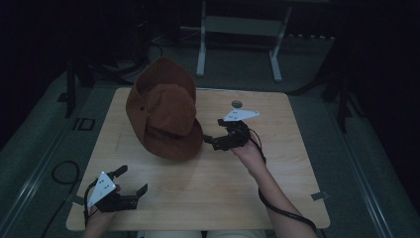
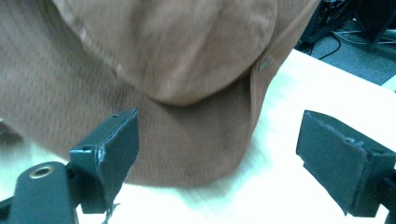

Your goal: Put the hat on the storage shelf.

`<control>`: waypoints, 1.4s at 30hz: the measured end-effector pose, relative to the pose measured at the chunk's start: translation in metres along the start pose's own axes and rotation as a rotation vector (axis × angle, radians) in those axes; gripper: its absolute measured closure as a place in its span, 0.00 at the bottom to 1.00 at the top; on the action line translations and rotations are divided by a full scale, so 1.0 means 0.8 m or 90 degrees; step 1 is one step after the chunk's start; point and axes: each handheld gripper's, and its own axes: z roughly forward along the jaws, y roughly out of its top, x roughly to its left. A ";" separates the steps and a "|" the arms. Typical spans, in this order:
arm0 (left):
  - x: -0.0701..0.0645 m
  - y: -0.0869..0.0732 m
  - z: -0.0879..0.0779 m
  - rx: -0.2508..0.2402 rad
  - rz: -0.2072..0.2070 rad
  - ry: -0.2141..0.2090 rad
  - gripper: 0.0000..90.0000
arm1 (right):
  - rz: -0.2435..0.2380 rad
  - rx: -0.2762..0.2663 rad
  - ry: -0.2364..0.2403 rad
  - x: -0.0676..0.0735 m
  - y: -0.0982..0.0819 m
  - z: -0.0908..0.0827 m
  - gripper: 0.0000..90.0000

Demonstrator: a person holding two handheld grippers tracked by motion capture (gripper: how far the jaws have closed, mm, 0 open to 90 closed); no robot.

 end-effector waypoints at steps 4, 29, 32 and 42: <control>0.001 0.000 0.000 0.001 0.002 0.000 0.03 | 0.001 0.005 -0.002 0.000 -0.022 -0.004 0.15; 0.000 -0.002 0.001 0.006 0.004 0.002 0.03 | -0.010 0.042 -0.015 0.001 -0.146 -0.047 0.15; -0.001 -0.002 0.002 0.002 0.010 0.002 0.03 | 0.005 0.046 -0.028 -0.006 -0.164 -0.061 0.15; 0.000 -0.003 0.004 0.006 0.008 0.004 0.03 | 0.050 0.059 -0.083 -0.033 -0.203 -0.095 0.15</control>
